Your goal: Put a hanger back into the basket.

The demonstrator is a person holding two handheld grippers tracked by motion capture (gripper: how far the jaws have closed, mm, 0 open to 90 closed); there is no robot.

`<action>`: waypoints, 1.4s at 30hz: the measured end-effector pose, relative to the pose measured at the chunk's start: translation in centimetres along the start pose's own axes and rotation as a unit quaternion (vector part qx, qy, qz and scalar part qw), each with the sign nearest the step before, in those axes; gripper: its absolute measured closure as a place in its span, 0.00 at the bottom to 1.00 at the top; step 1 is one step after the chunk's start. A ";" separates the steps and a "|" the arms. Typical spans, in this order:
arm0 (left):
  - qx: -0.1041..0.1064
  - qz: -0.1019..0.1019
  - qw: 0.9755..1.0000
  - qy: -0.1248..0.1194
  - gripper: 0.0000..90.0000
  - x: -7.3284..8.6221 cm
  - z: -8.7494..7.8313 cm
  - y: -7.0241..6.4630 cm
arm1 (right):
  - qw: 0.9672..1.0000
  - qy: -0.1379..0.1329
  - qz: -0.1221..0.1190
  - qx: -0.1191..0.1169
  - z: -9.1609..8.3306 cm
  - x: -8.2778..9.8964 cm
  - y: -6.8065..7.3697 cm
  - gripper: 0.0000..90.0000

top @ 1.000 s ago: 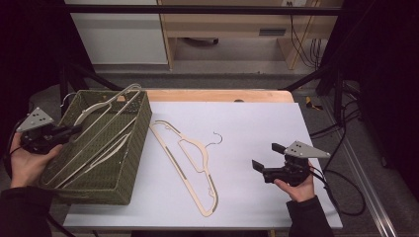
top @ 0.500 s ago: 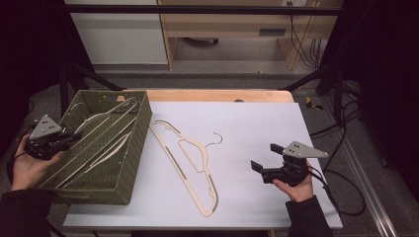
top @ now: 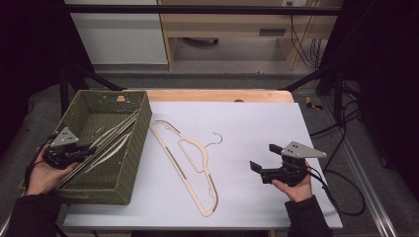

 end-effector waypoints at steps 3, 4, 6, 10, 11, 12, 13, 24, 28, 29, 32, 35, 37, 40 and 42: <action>0.020 -0.007 1.000 0.015 0.79 0.3 0.4 -0.7 | 1.000 0.000 0.000 0.000 0.0 0.0 0.0 0.09; 0.024 -0.020 0.999 0.022 0.78 0.3 0.4 -0.8 | 1.000 0.000 0.000 0.000 0.0 0.0 0.0 0.09; 0.028 -0.026 0.999 0.026 0.74 0.3 0.4 -0.8 | 1.000 0.000 0.001 -0.001 0.0 0.0 0.1 0.09; 0.032 -0.027 0.998 0.039 0.66 0.6 0.6 -1.0 | 1.000 0.000 0.001 -0.002 0.0 0.0 0.1 0.09; 0.028 -0.026 0.999 0.036 0.65 0.5 0.6 -1.0 | 1.000 0.000 0.001 -0.002 0.0 0.0 0.1 0.09; 0.028 -0.028 0.999 0.038 0.63 0.6 0.5 -0.9 | 1.000 0.000 0.001 -0.002 0.0 0.0 0.1 0.09; 0.027 -0.029 0.998 0.039 0.60 0.6 0.5 -0.9 | 1.000 0.000 0.002 -0.002 0.0 0.0 0.1 0.09; 0.011 -0.028 0.999 -0.012 0.43 -1.8 -1.6 -1.1 | 1.000 -0.001 -0.001 -0.004 0.0 -0.1 0.2 0.09; 0.001 -0.043 0.997 -0.059 0.39 -3.6 -2.9 -1.5 | 1.000 -0.002 0.003 -0.002 0.0 -0.2 0.2 0.09; -0.001 -0.051 0.996 -0.073 0.37 -4.2 -3.2 -1.7 | 1.000 -0.002 0.003 -0.003 0.1 -0.2 0.2 0.09; 0.007 -0.068 0.991 -0.119 0.33 -6.0 -4.2 -2.9 | 1.000 -0.002 0.002 -0.004 0.1 -0.2 0.3 0.09; 0.016 -0.072 0.984 -0.160 0.28 -7.6 -5.0 -4.4 | 1.000 -0.004 0.003 -0.005 0.3 -0.3 0.5 0.09; 0.024 -0.073 0.980 -0.181 0.28 -8.5 -5.2 -5.5 | 1.000 -0.002 0.004 -0.006 0.5 -0.3 0.5 0.09; 0.029 -0.072 0.977 -0.200 0.23 -9.6 -5.1 -7.4 | 1.000 0.002 0.000 -0.008 0.8 -0.2 0.8 0.09; 0.036 -0.077 0.975 -0.206 0.20 -10.2 -4.8 -8.7 | 1.000 0.003 0.001 -0.010 1.1 -0.2 1.2 0.09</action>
Point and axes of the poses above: each handheld gripper's, and its own axes: z roughly forward along the jaws, x roughly out of its underside, y roughly to its left, the point moved 10 cm from there along z, roughly forward along the jaws, and after that the axes turned 3 degrees about -y, right-handed, at the moved point
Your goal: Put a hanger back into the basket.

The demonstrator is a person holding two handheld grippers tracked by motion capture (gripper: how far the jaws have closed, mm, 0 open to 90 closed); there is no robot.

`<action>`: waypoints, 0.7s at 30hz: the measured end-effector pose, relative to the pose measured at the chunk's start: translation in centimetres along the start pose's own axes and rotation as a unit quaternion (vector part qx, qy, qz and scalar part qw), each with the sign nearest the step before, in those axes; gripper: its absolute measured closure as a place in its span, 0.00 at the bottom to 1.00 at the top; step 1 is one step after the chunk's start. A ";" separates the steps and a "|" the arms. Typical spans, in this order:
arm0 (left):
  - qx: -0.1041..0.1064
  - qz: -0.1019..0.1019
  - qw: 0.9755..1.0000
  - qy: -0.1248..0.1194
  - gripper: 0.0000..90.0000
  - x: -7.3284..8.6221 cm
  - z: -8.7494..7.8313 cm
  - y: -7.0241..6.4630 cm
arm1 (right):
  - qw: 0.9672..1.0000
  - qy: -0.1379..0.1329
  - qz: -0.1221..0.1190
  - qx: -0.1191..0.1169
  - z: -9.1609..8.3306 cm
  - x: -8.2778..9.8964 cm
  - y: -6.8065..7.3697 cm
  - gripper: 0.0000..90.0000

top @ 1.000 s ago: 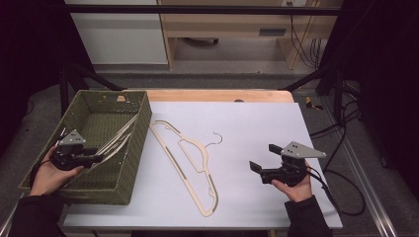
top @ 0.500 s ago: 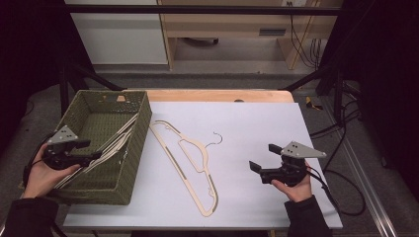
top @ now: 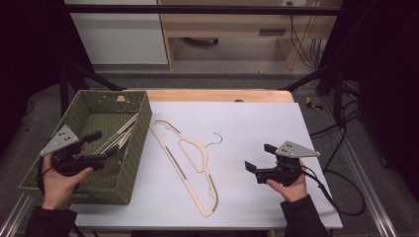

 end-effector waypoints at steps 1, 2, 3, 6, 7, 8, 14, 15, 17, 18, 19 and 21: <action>0.006 0.002 1.000 0.000 0.18 -0.1 0.3 -0.6 | 1.000 0.000 -0.003 -0.002 0.1 0.0 0.1 0.09; 0.010 0.003 1.000 0.000 0.16 -0.1 0.8 -1.2 | 1.000 0.000 -0.005 -0.003 0.3 0.0 0.3 0.10; 0.013 0.002 1.000 0.001 0.14 -0.1 1.2 -1.7 | 1.000 0.002 -0.004 -0.005 0.5 0.0 0.6 0.10; 0.026 -0.003 1.000 0.002 0.10 -0.2 2.4 -3.3 | 1.000 0.010 -0.012 -0.011 1.1 0.1 1.4 0.09; 0.032 -0.006 0.999 -0.001 0.10 -0.3 2.7 -3.9 | 1.000 0.012 -0.012 -0.012 1.3 0.1 1.8 0.09; 0.037 -0.007 0.999 -0.004 0.09 -0.4 3.0 -4.4 | 1.000 0.015 -0.013 -0.015 1.5 0.2 2.2 0.10; 0.056 -0.005 0.998 -0.008 0.09 -0.5 4.7 -7.2 | 0.998 0.047 -0.023 -0.018 3.6 1.1 4.0 0.12; 0.062 -0.006 0.998 -0.009 0.10 -0.4 4.9 -7.6 | 0.998 0.054 -0.024 -0.019 4.0 1.4 4.3 0.13; 0.059 0.001 0.998 -0.002 0.10 -0.2 5.3 -8.1 | 0.997 0.068 -0.027 -0.021 4.8 2.0 4.8 0.14; 0.056 0.011 0.998 0.003 0.10 -0.1 5.4 -8.3 | 0.997 0.076 -0.026 -0.020 5.2 2.3 5.0 0.15; 0.055 0.014 0.998 0.004 0.10 0.0 5.5 -8.4 | 0.996 0.082 -0.028 -0.018 5.6 2.7 5.2 0.16; 0.058 0.015 0.998 0.005 0.10 0.1 5.5 -8.7 | 0.995 0.096 -0.031 -0.019 6.4 3.4 5.6 0.17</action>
Point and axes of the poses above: each handheld gripper's, and its own axes: z roughly forward along the jaws, x roughly out of its underside, y roughly to its left, the point moved 10 cm from there along z, roughly forward along the jaws, and after that the axes turned 3 degrees about -y, right-handed, at the moved point
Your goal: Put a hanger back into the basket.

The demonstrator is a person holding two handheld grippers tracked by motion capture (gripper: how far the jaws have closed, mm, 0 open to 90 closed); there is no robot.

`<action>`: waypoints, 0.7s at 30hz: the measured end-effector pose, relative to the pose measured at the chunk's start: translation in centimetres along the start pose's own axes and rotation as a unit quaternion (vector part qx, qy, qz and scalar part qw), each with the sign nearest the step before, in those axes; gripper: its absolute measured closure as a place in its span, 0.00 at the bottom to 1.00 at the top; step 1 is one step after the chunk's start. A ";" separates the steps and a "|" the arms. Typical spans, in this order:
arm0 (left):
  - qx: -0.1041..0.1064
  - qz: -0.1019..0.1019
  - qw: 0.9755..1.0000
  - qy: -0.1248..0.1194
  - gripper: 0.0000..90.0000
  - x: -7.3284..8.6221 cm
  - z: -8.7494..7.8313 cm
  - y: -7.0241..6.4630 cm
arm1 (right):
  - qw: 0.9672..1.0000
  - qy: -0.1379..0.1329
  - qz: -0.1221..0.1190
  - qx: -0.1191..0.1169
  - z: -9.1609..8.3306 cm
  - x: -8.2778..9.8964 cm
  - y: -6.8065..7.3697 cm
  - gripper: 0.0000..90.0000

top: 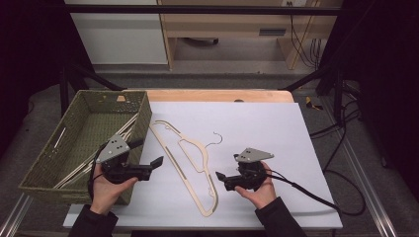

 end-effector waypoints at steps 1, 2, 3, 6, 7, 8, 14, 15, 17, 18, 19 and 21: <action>0.001 0.003 1.000 0.000 0.10 0.0 0.0 -0.1 | 1.000 0.008 -0.001 -0.001 0.5 0.3 0.2 0.17; 0.002 0.004 1.000 0.000 0.10 0.0 0.0 -0.2 | 1.000 0.015 0.000 -0.001 0.9 0.6 0.3 0.18; 0.003 0.004 1.000 -0.002 0.10 0.0 0.0 -0.4 | 1.000 0.024 -0.002 -0.001 1.4 1.0 0.5 0.19; 0.004 0.011 1.000 0.004 0.10 0.4 0.0 -0.8 | 0.999 0.049 -0.001 0.001 3.0 2.0 0.7 0.25; 0.003 0.011 1.000 0.005 0.10 0.5 0.0 -0.8 | 0.998 0.057 -0.003 -0.001 3.5 2.4 0.8 0.27; 0.002 0.012 1.000 0.008 0.10 0.6 0.1 -0.9 | 0.998 0.067 -0.007 0.002 4.0 2.7 0.8 0.30; 0.004 0.012 1.000 0.013 0.10 0.9 0.3 -1.1 | 0.994 0.109 -0.026 0.005 5.8 4.4 2.2 0.50; 0.005 0.014 1.000 0.013 0.10 0.9 0.4 -1.3 | 0.993 0.112 -0.023 0.003 5.9 4.6 2.4 0.53; 0.006 0.013 1.000 0.015 0.10 0.9 0.5 -1.3 | 0.992 0.123 -0.021 -0.001 6.0 5.0 2.6 0.61; 0.006 0.011 1.000 0.017 0.10 1.0 0.5 -1.3 | 0.992 0.123 -0.015 0.010 6.0 5.0 2.6 0.65; 0.005 0.010 1.000 0.018 0.10 1.0 0.6 -1.3 | 0.992 0.125 -0.017 0.012 6.0 5.0 2.6 0.67; 0.006 0.005 1.000 0.021 0.11 1.2 0.7 -1.3 | 0.990 0.136 -0.003 0.025 5.8 5.0 2.5 0.72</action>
Point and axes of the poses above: each handheld gripper's, and its own axes: z roughly forward along the jaws, x roughly out of its underside, y roughly to its left, the point moved 10 cm from there along z, roughly forward along the jaws, and after that the axes turned 3 degrees about -y, right-handed, at the moved point
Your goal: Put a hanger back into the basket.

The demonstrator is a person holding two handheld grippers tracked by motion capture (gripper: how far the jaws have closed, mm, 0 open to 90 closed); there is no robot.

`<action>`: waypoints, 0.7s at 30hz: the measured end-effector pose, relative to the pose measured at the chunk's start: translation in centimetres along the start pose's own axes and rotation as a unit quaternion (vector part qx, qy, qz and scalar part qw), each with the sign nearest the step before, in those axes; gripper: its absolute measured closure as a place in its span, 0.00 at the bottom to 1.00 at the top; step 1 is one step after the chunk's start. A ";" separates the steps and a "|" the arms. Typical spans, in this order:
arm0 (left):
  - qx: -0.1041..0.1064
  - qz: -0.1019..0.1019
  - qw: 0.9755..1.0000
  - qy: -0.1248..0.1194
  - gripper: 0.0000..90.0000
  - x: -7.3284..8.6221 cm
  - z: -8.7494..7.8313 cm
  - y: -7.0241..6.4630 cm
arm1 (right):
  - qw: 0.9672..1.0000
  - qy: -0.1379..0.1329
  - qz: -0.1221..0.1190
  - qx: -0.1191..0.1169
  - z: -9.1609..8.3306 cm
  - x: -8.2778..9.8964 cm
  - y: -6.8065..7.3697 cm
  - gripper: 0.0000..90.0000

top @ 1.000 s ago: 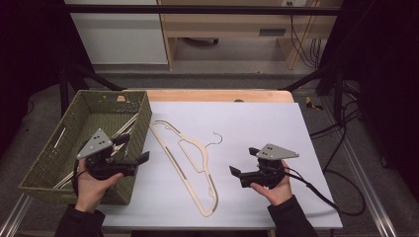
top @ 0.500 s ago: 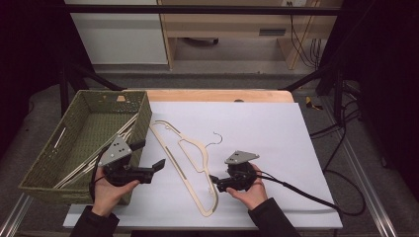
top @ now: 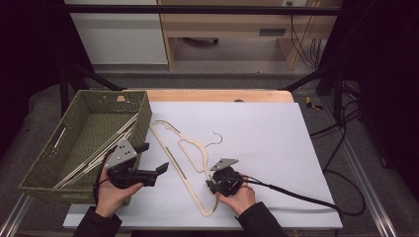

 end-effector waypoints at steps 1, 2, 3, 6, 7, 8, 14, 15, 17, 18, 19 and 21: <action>0.000 0.001 1.000 0.003 0.11 0.1 0.1 0.0 | 1.000 0.001 0.006 0.006 0.0 0.0 0.0 0.73; 0.001 -0.002 1.000 0.004 0.11 0.2 0.2 0.0 | 1.000 0.005 0.026 0.010 0.0 -0.1 0.2 0.75; 0.002 -0.003 1.000 0.005 0.11 0.3 0.3 -0.1 | 1.000 0.005 0.014 0.015 0.0 0.0 -0.1 0.79; 0.007 -0.009 1.000 0.008 0.12 0.7 0.7 -0.2 | 0.999 0.013 0.041 0.016 -0.1 -0.1 -0.3 0.85; 0.006 -0.007 1.000 0.012 0.12 0.9 0.7 -0.2 | 0.998 0.018 0.055 0.013 -0.1 -0.1 -0.2 0.85; 0.006 -0.009 1.000 0.013 0.12 1.0 0.8 -0.2 | 0.998 0.024 0.061 0.012 -0.2 0.0 -0.3 0.86; 0.006 -0.007 1.000 0.014 0.12 1.1 0.8 -0.3 | 0.995 0.058 0.066 0.035 -1.3 0.8 -1.8 0.87; 0.006 -0.007 1.000 0.014 0.12 1.1 0.8 -0.3 | 0.995 0.060 0.067 0.037 -1.5 1.0 -2.3 0.87; 0.006 -0.006 1.000 0.016 0.12 1.1 0.8 -0.3 | 0.994 0.062 0.072 0.048 -2.0 1.4 -3.3 0.88; 0.006 -0.007 1.000 0.017 0.12 1.2 0.9 -0.3 | 0.994 0.062 0.066 0.057 -2.2 1.6 -3.9 0.87; 0.006 -0.006 1.000 0.018 0.12 1.2 0.9 -0.3 | 0.995 0.059 0.061 0.055 -2.3 1.7 -4.2 0.85; 0.006 -0.008 1.000 0.020 0.12 1.3 1.0 -0.4 | 0.996 0.047 0.071 0.041 -2.4 1.8 -4.3 0.79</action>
Point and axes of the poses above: each handheld gripper's, and its own axes: z roughly forward along the jaws, x roughly out of its underside, y roughly to its left, the point moved 10 cm from there along z, roughly forward along the jaws, and after that the axes turned 3 degrees about -y, right-handed, at the moved point
